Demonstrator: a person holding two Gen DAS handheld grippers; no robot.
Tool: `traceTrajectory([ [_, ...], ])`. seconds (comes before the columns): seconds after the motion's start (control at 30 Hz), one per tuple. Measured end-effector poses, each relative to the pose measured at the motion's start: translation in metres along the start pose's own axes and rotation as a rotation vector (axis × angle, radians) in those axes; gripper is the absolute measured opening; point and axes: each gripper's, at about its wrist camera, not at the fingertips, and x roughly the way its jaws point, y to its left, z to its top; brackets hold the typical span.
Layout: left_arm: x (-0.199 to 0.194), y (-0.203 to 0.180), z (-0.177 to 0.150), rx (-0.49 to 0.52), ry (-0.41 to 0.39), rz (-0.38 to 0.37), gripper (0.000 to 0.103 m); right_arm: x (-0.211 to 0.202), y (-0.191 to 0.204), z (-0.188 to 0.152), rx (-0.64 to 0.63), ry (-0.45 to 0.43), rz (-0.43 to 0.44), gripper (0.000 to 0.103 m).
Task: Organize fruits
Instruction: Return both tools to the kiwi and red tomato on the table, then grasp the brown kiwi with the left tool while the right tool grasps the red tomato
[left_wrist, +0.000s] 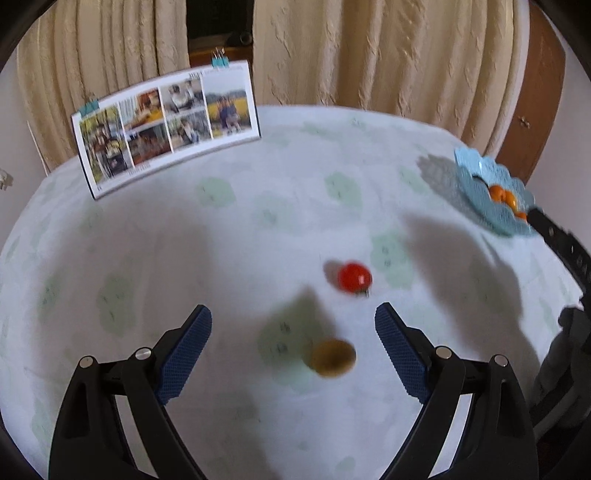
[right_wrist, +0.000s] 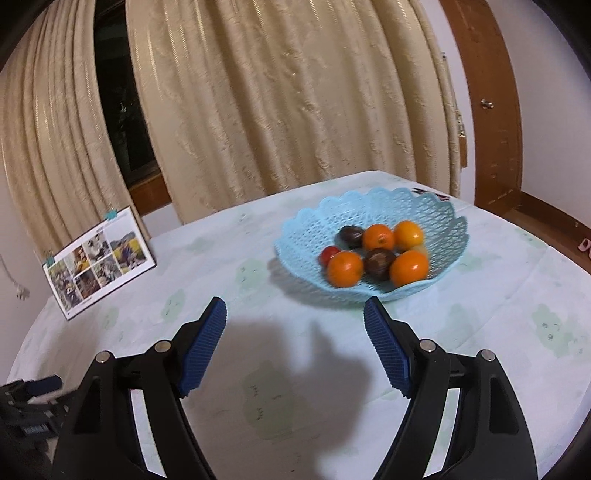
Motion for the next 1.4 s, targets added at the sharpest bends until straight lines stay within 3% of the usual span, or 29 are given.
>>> traceTrajectory([
  [0.3,0.011,-0.005,-0.018,0.01,0.055,-0.044,0.074,0.006,0.021,-0.005,-0.053,0.04,0.04,0.078],
  [0.43,0.016,-0.011,-0.022,0.032,0.064,-0.047,0.056,0.01,0.033,-0.008,-0.085,0.076,0.083,0.078],
  [0.57,0.012,-0.008,-0.021,0.026,0.058,-0.089,0.028,0.018,0.05,-0.013,-0.131,0.134,0.152,0.078],
  [0.87,-0.004,0.006,-0.014,0.003,-0.013,-0.052,0.028,0.038,0.09,-0.023,-0.187,0.272,0.304,0.078],
  [1.17,-0.008,0.034,-0.012,-0.061,-0.047,0.028,0.028,0.059,0.14,-0.041,-0.304,0.373,0.379,0.078],
  [1.4,-0.007,0.044,-0.013,-0.082,-0.051,0.042,0.028,0.073,0.163,-0.054,-0.386,0.437,0.392,0.055],
])
